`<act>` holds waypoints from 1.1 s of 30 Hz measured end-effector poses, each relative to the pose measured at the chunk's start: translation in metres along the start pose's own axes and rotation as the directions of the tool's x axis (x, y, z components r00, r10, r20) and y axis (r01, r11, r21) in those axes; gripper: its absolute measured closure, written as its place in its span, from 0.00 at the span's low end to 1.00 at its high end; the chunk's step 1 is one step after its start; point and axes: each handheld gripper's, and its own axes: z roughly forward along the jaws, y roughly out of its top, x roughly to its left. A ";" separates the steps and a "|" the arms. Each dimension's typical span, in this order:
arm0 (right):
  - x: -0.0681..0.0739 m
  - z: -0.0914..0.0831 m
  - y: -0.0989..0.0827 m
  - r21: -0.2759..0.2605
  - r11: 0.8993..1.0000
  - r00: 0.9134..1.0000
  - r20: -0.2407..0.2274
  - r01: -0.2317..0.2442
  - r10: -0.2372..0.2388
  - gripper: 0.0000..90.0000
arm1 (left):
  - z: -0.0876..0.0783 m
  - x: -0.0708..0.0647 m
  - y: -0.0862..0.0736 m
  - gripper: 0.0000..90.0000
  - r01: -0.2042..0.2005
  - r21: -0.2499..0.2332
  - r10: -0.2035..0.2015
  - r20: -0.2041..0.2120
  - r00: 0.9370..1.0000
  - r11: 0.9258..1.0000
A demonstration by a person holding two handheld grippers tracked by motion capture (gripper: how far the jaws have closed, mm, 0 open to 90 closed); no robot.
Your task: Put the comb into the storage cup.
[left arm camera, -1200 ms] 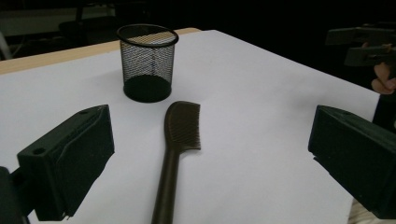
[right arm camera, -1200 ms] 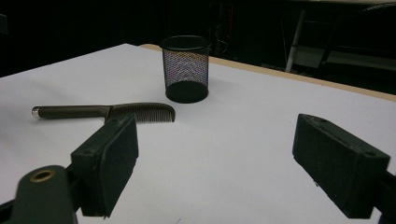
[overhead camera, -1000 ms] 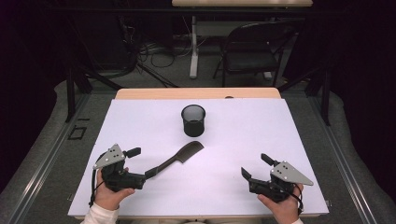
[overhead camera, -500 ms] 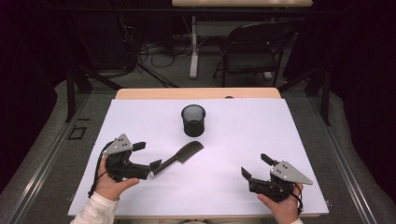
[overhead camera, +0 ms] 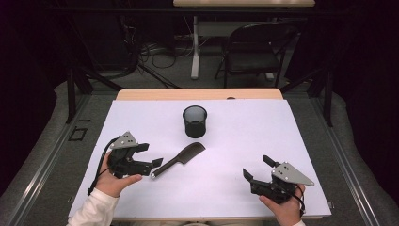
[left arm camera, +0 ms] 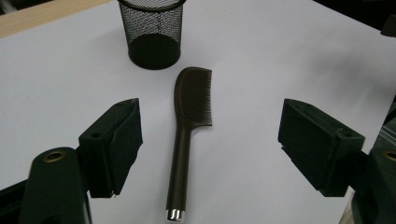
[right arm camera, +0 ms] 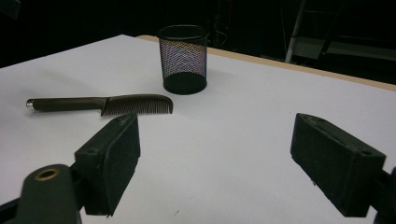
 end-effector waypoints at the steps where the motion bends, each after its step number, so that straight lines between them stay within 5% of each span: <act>1: 0.000 0.000 0.000 0.000 1.000 1.000 -0.001 0.000 0.000 0.18 | 0.000 0.001 0.000 0.25 0.001 0.003 -0.001 0.000 1.000 1.000; 19: -0.001 0.001 -0.001 0.010 1.000 1.000 -0.002 -0.007 0.007 0.19 | -0.001 0.017 0.005 0.42 0.101 0.019 -0.101 0.018 0.995 0.995; 33: -0.001 0.002 -0.002 0.014 1.000 1.000 -0.006 -0.004 0.005 0.19 | 0.016 0.020 0.013 0.44 0.080 0.119 -0.082 0.008 0.997 0.990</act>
